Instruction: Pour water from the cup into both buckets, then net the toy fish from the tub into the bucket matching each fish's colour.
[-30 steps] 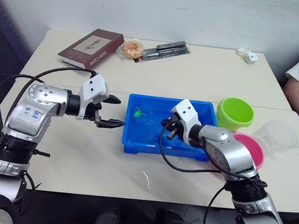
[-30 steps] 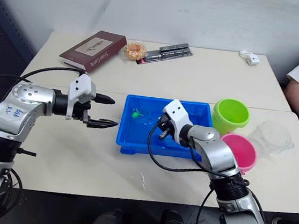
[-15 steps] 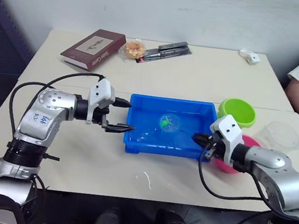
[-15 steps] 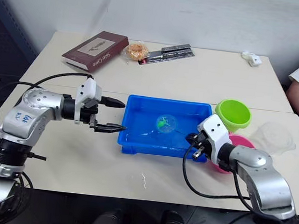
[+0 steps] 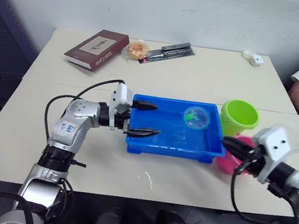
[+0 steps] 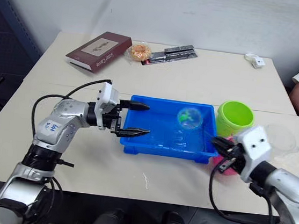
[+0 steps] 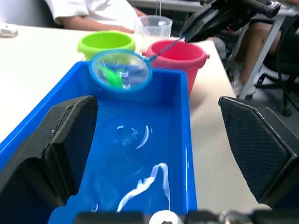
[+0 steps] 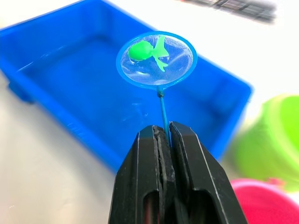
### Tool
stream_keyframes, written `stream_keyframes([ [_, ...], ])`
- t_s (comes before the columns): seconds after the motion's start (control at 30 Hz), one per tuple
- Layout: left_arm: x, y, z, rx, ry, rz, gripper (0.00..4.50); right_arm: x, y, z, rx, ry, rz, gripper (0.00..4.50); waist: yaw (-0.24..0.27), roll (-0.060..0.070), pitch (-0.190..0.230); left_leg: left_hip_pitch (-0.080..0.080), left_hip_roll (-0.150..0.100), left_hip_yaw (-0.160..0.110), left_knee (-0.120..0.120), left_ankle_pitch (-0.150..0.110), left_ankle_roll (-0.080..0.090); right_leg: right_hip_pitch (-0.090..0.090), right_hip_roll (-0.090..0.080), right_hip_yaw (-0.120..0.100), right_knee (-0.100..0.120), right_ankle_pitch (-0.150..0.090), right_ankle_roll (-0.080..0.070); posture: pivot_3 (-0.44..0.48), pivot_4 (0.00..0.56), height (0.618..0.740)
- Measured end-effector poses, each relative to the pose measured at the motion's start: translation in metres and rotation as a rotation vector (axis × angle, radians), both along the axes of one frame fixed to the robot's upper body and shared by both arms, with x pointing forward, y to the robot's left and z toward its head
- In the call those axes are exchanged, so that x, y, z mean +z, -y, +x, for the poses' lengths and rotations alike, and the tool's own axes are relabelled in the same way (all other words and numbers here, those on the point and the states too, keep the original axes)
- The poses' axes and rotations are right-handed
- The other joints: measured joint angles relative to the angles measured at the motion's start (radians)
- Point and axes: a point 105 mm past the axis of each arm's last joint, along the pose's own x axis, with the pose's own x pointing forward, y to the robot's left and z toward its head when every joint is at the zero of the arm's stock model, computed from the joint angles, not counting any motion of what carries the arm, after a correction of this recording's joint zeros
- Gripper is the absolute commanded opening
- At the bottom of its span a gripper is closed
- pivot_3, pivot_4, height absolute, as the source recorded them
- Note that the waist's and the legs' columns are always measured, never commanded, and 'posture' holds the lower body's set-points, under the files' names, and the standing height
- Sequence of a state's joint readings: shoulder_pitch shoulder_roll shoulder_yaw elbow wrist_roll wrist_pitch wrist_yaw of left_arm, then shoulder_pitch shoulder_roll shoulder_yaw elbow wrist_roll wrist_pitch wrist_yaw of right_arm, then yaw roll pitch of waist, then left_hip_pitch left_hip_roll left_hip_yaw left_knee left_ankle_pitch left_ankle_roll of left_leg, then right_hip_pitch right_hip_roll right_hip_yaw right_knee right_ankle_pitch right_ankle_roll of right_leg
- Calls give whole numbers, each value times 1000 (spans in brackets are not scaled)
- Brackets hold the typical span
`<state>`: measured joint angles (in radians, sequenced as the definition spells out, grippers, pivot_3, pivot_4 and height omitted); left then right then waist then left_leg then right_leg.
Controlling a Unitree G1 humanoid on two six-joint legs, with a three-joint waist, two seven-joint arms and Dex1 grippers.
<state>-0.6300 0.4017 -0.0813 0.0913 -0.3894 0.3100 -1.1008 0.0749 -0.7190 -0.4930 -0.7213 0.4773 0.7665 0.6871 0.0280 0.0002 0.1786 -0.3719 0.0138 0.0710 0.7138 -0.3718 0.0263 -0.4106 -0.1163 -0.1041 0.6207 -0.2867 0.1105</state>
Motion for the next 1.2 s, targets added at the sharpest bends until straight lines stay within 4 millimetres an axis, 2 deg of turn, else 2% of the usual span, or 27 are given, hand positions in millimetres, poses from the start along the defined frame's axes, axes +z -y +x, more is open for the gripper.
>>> stream_keyframes([
  [0.2, 7, 9, 3, -12, -1, -54, 4457, 27, 49, -5, -143, 105, -138, 0, -1, 0, 0, 1, -1, 0, 0, 0, 0, 1, 0, 0, 0, 0, 0, 0, 150, 740],
  [0.27, 8, 11, 4, -12, -6, -63, 4457, 33, 77, -1, -229, 130, -201, 0, -2, 0, 0, 1, -1, 1, 0, 0, 0, 1, 0, 1, 0, 0, 0, 0, 150, 740],
  [0.37, 7, 11, 5, -7, -13, -66, 4457, 32, 108, 4, -340, 161, -269, 0, -1, 0, 0, 1, -1, 1, -1, 0, 0, 1, 0, 0, 0, 0, 0, 0, 150, 740],
  [0.47, 7, 13, 5, -6, -13, -76, 4457, 21, 124, 10, -391, 172, -355, 0, -2, 0, 0, 2, -1, 1, 0, 0, 0, 1, 0, 1, 0, 0, 0, 0, 150, 740],
  [0.53, 7, 14, 6, -5, -13, -82, 4457, 15, 127, 16, -397, 190, -410, 0, -3, 0, 0, 2, 0, 1, 0, 0, 0, 1, 0, 1, 0, 0, 0, 0, 150, 740],
  [0.7, 8, 16, 5, -3, -13, -85, 4457, 15, 128, 36, -401, 310, -628, 0, -5, 0, 0, 2, 1, 1, -1, 0, 0, 1, 0, 1, 0, 0, 0, 0, 150, 740],
  [0.77, 8, 15, 5, -2, -12, -85, 4457, 13, 127, 41, -376, 339, -752, 0, -3, 0, 0, 2, 1, 1, -1, 0, 0, 1, 0, 1, 0, 0, 0, 0, 150, 740],
  [0.9, 8, 16, 5, -2, -9, -85, 4457, 8, 114, 48, -207, 396, -1105, 0, -3, 1, 0, 1, 1, 1, 0, 0, 0, 1, 0, 1, -1, 0, 0, 0, 150, 740],
  [1.2, 9, 16, 5, 6, -6, -87, 4457, 3, 110, 53, -164, 482, -1273, 0, -3, 1, 0, 1, 1, 1, 0, 1, -1, 1, 0, 0, -1, 0, 0, 0, 150, 740],
])
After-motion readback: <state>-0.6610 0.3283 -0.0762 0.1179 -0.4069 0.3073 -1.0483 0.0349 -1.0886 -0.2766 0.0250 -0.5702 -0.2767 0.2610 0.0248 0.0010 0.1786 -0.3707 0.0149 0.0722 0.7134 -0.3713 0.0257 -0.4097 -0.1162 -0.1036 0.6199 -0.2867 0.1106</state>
